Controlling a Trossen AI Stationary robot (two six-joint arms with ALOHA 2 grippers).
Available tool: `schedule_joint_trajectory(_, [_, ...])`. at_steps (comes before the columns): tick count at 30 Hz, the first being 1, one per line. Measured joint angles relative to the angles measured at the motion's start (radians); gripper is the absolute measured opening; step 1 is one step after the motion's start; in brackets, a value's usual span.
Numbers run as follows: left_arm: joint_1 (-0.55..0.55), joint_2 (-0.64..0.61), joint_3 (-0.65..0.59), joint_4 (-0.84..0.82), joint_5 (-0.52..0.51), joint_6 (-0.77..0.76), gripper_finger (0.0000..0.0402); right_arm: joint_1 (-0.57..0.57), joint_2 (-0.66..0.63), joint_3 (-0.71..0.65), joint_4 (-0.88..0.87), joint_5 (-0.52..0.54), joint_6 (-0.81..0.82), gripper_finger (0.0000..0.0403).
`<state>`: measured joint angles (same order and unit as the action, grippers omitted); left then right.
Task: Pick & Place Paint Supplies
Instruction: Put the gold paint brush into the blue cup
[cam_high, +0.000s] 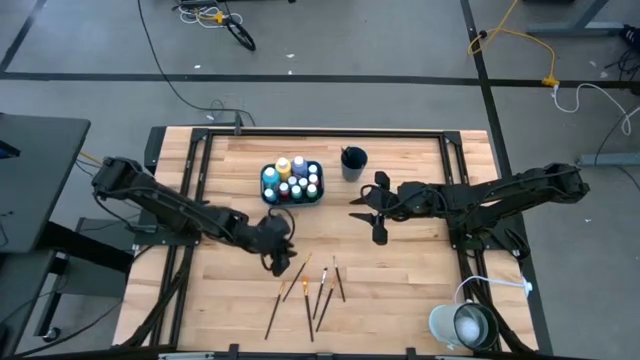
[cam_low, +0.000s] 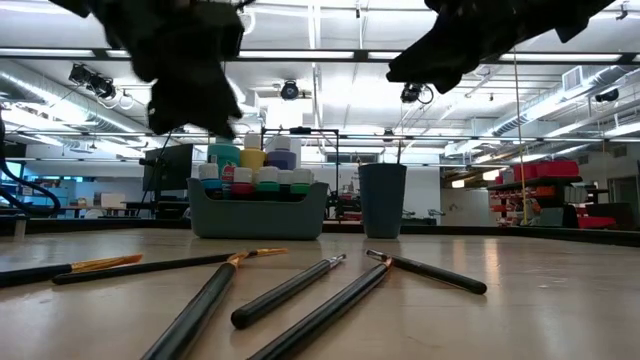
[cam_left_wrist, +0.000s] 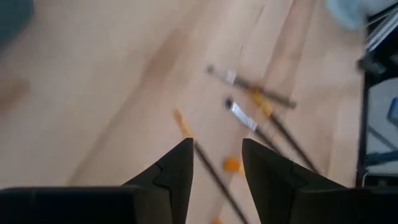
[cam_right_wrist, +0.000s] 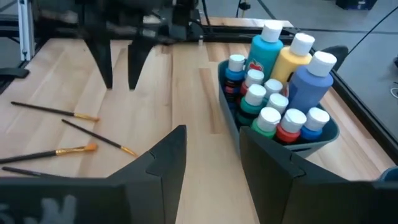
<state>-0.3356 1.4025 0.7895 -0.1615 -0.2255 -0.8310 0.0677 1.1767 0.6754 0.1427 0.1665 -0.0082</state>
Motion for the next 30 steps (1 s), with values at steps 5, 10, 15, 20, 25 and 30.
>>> schedule_joint_trajectory(5, [-0.038, 0.070, -0.001, -0.001, 0.064, -0.102, 0.0142, 0.000, 0.000, 0.000, 0.003, 0.000, 0.000, 0.0152])
schedule_joint_trajectory(10, [-0.074, 0.133, 0.000, -0.009, 0.098, -0.188, 0.0142, 0.000, 0.000, 0.000, -0.002, 0.000, 0.000, 0.0152])
schedule_joint_trajectory(15, [-0.113, 0.196, 0.000, -0.005, 0.128, -0.258, 0.0142, 0.000, 0.000, 0.000, -0.007, -0.002, -0.003, 0.0152])
schedule_joint_trajectory(20, [-0.145, 0.229, -0.001, 0.003, 0.111, -0.293, 0.0142, 0.000, 0.000, 0.000, -0.015, -0.002, -0.002, 0.0152])
schedule_joint_trajectory(25, [-0.164, 0.246, 0.001, 0.041, 0.089, -0.305, 0.0141, 0.000, 0.000, 0.000, -0.021, -0.002, -0.002, 0.0152])
schedule_joint_trajectory(30, [-0.184, 0.271, 0.002, 0.080, 0.074, -0.280, 0.0141, 0.000, 0.000, 0.000, -0.021, -0.004, -0.003, 0.0152])
